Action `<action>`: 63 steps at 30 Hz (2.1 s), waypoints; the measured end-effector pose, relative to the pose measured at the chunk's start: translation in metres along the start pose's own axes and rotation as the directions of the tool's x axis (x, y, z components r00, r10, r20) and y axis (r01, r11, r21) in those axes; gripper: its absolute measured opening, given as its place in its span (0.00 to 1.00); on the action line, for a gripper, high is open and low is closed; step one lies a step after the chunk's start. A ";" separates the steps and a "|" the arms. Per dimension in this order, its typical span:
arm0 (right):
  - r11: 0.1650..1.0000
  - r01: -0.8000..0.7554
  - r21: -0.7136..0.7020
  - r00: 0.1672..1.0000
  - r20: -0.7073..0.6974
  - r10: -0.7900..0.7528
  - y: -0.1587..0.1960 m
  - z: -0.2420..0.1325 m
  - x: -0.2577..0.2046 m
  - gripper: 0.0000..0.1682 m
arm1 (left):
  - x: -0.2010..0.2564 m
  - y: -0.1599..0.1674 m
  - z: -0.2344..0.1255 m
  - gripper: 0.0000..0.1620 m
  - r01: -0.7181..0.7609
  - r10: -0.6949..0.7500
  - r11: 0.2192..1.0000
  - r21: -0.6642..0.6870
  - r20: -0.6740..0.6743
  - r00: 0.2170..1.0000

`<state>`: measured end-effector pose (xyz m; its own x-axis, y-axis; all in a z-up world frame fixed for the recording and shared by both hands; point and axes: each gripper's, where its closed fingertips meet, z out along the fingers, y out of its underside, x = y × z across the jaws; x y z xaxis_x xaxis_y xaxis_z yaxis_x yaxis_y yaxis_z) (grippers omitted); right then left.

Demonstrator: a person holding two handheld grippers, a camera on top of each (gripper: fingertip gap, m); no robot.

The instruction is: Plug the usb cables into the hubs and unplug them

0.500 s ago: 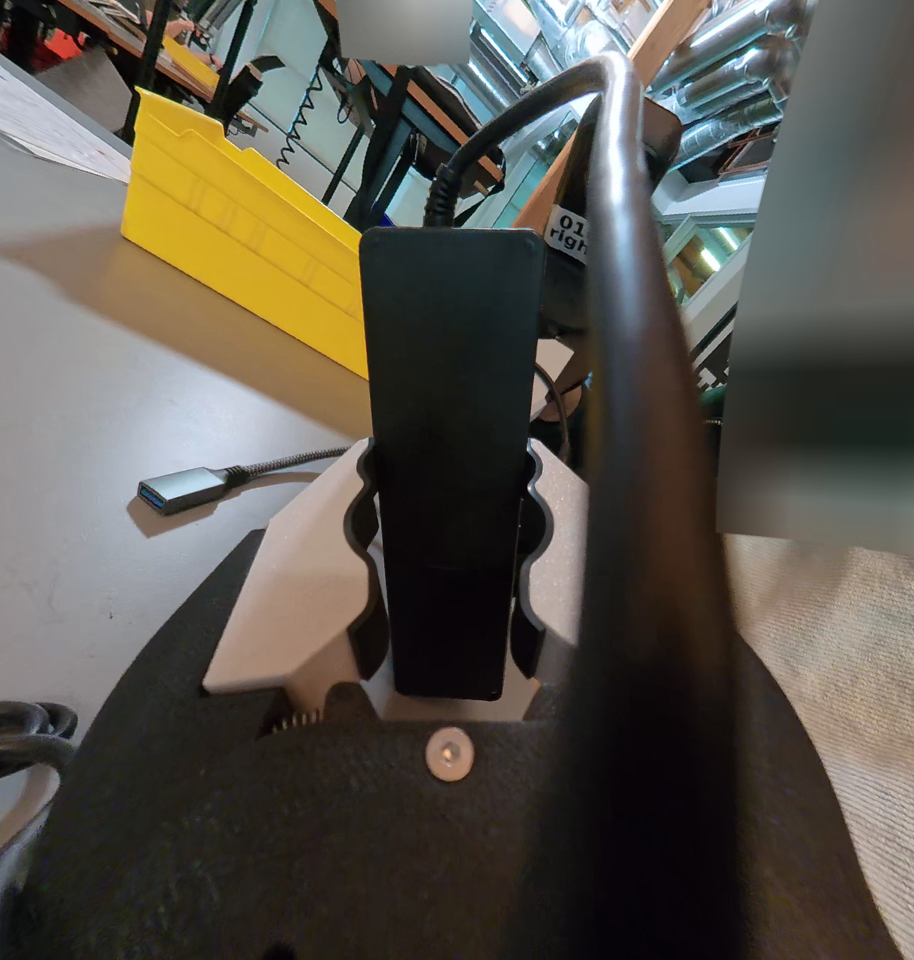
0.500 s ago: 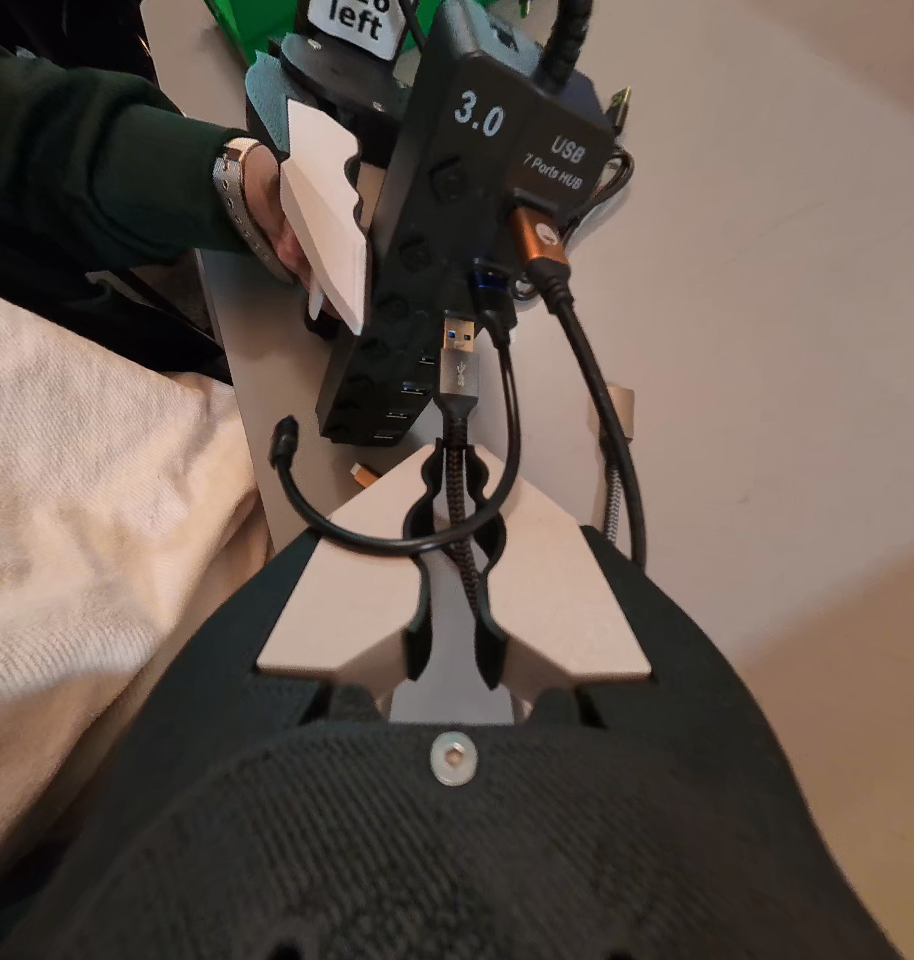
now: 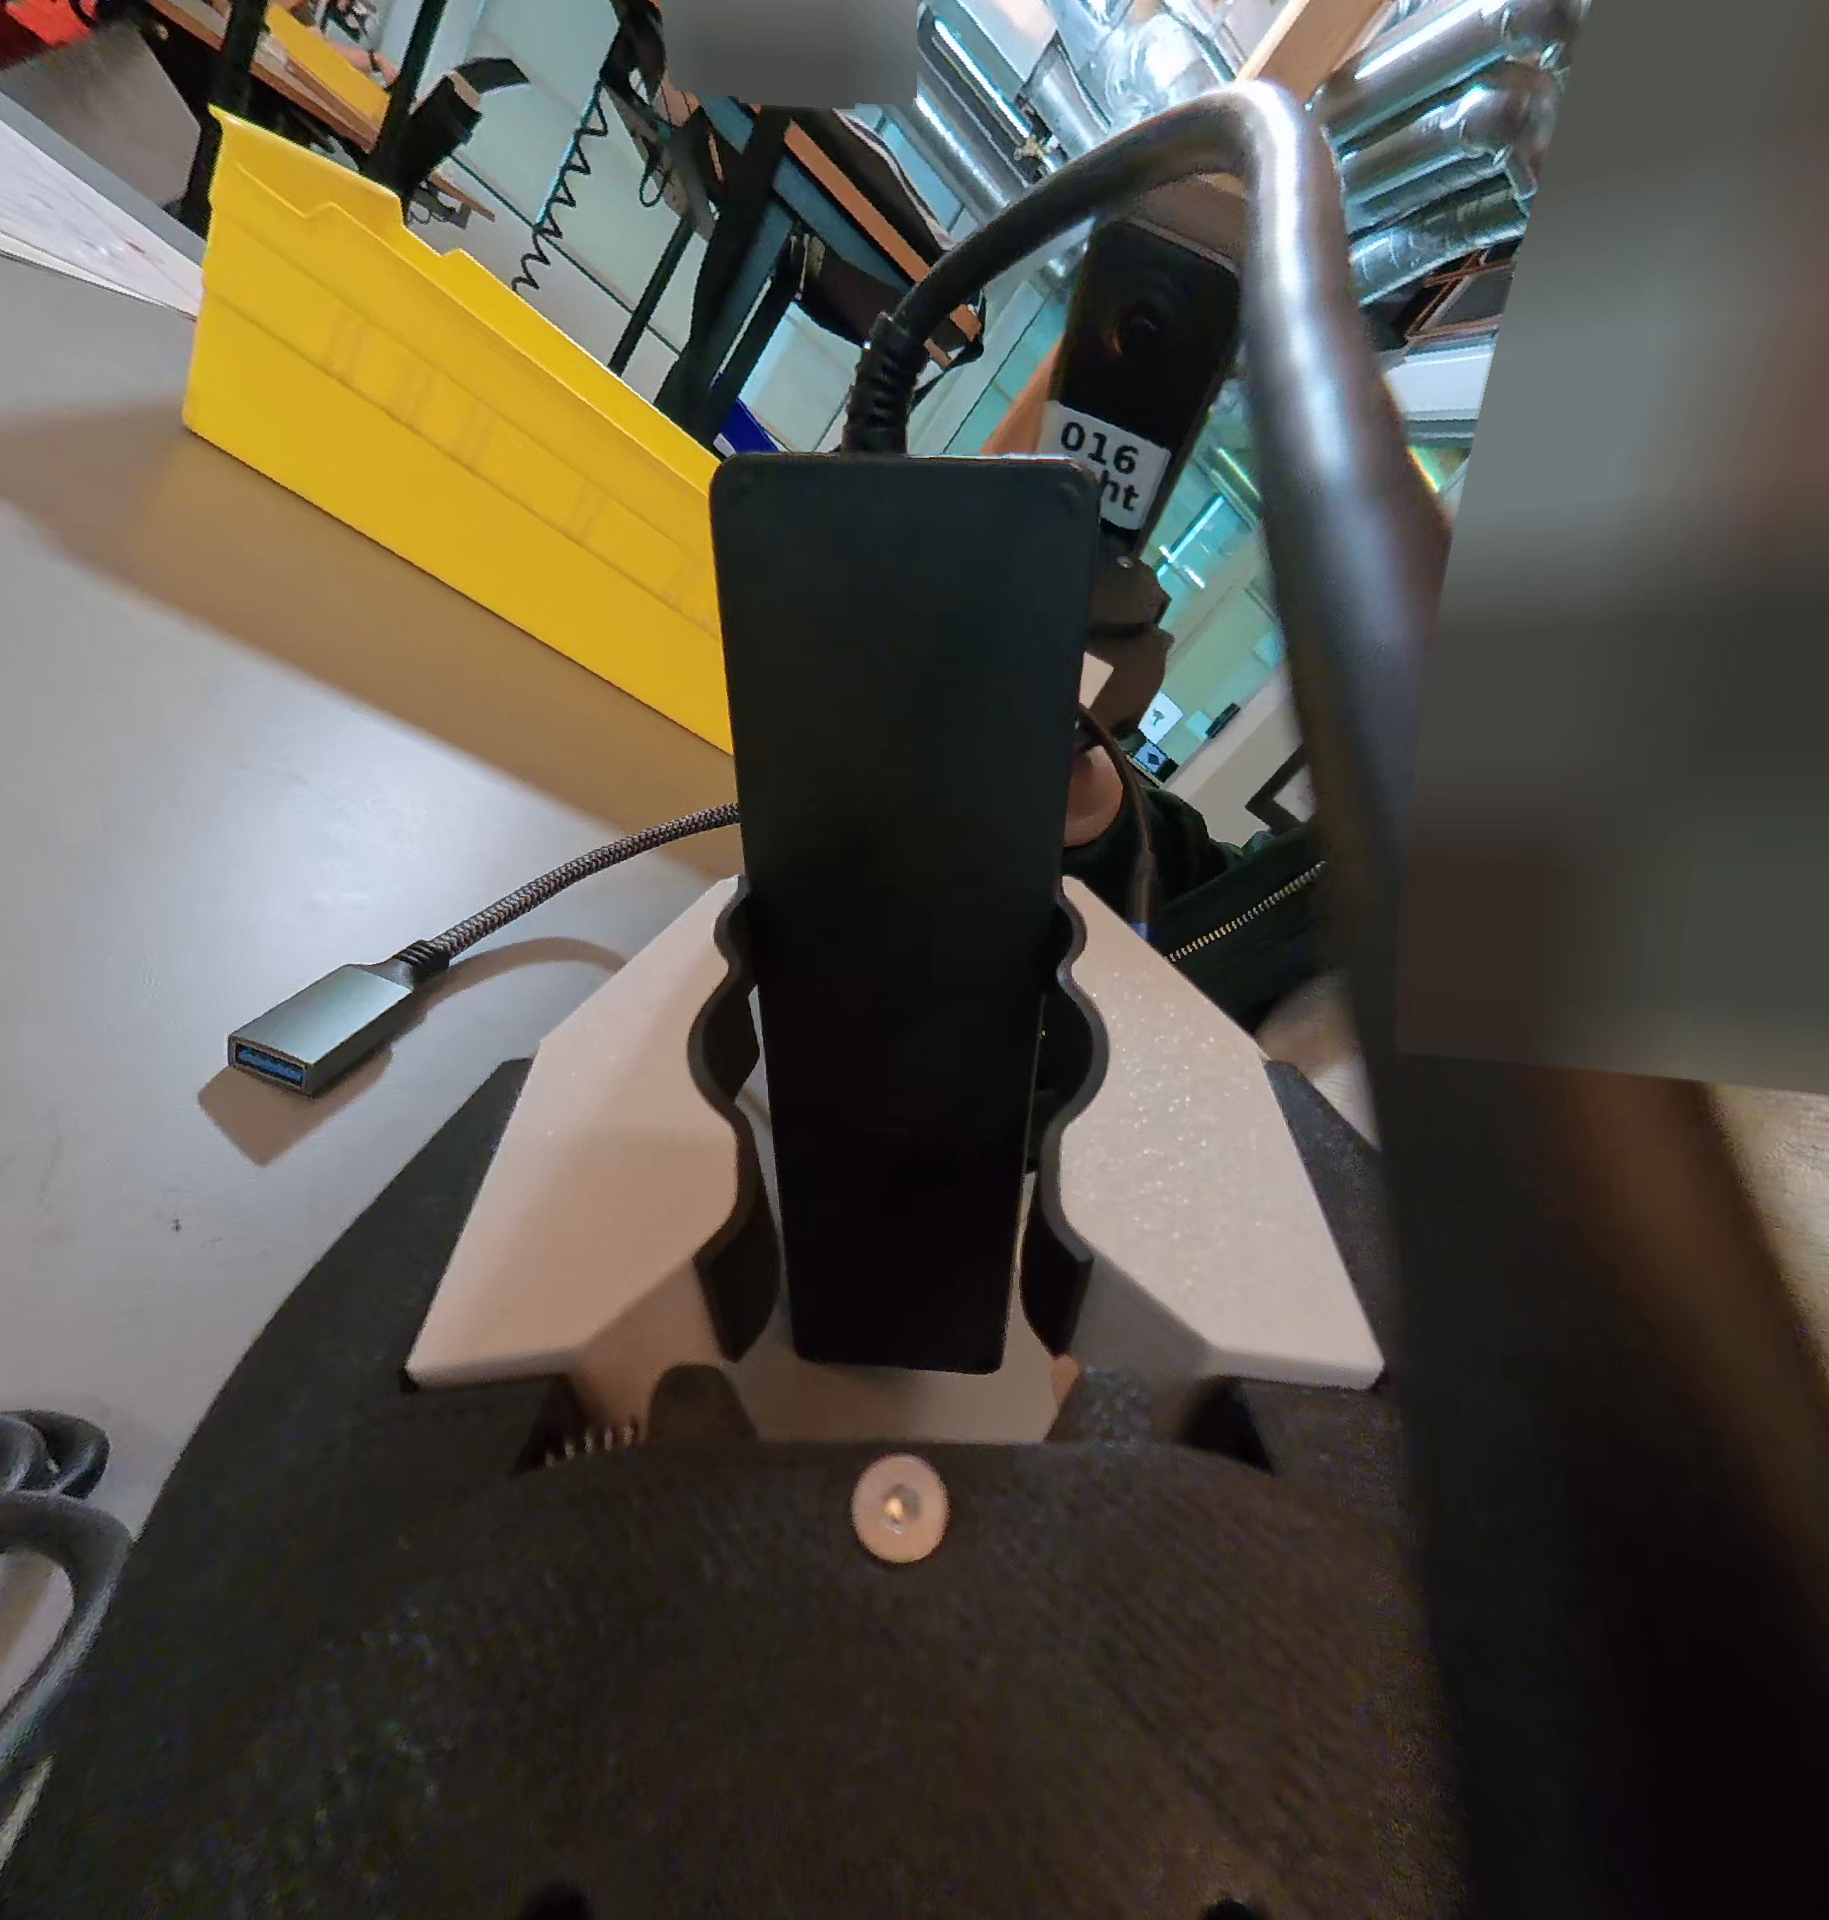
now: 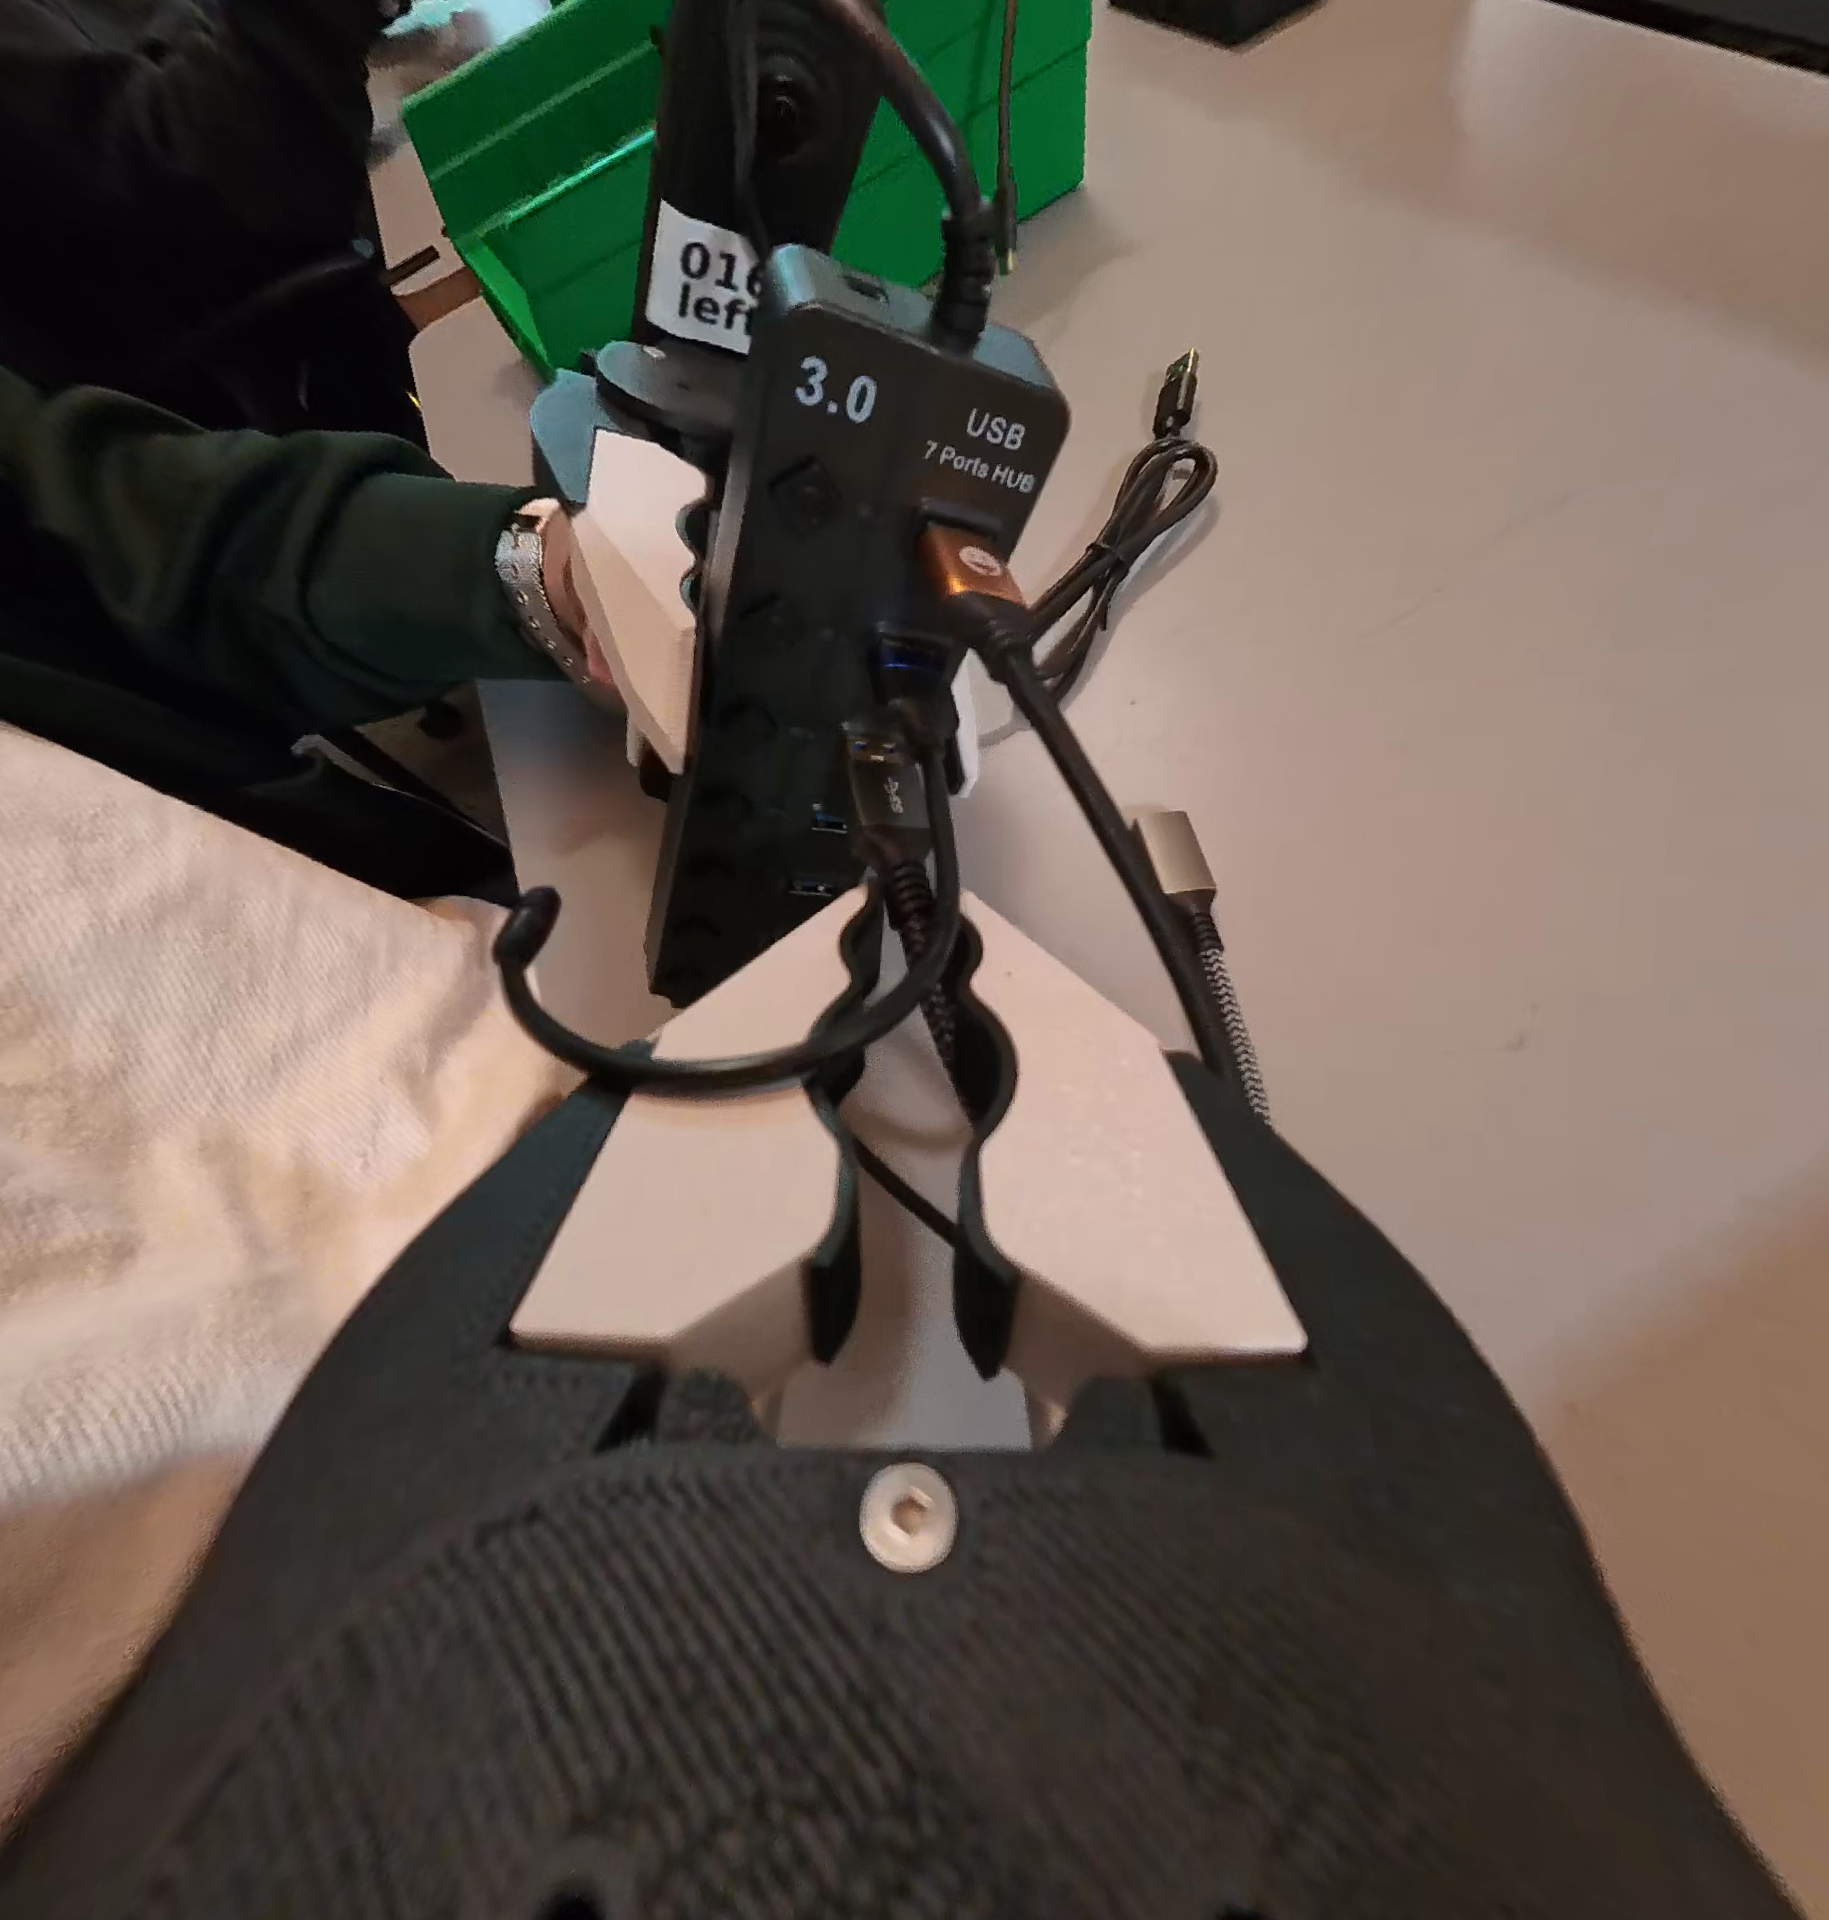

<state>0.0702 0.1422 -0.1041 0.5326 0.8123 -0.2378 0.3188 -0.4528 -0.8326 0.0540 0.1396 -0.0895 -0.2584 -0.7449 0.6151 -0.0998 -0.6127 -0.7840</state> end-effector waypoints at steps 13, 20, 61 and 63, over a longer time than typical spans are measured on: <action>0.998 -0.008 0.066 1.000 0.024 0.006 -0.004 0.017 -0.014 0.04 | 0.004 -0.019 -0.005 0.33 0.056 -0.055 0.994 0.094 -0.020 0.998; 0.995 -0.050 0.090 0.997 0.058 0.045 -0.005 0.018 -0.018 0.04 | 0.008 -0.011 -0.004 0.35 0.094 -0.093 0.995 0.029 -0.047 0.995; 0.996 -0.062 0.058 0.996 0.074 0.058 0.010 0.029 -0.019 0.04 | 0.003 0.014 0.002 0.36 0.186 -0.185 0.973 -0.138 0.021 0.983; 0.995 -0.065 0.074 0.996 0.069 0.060 0.007 0.028 -0.018 0.04 | 0.006 0.015 0.003 0.36 0.204 -0.206 0.969 -0.139 0.004 0.979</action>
<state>0.0405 0.1345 -0.1198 0.4951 0.8071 -0.3217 0.2246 -0.4766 -0.8500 0.0537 0.1251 -0.0976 -0.2289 -0.6038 0.7636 -0.2830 -0.7093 -0.6456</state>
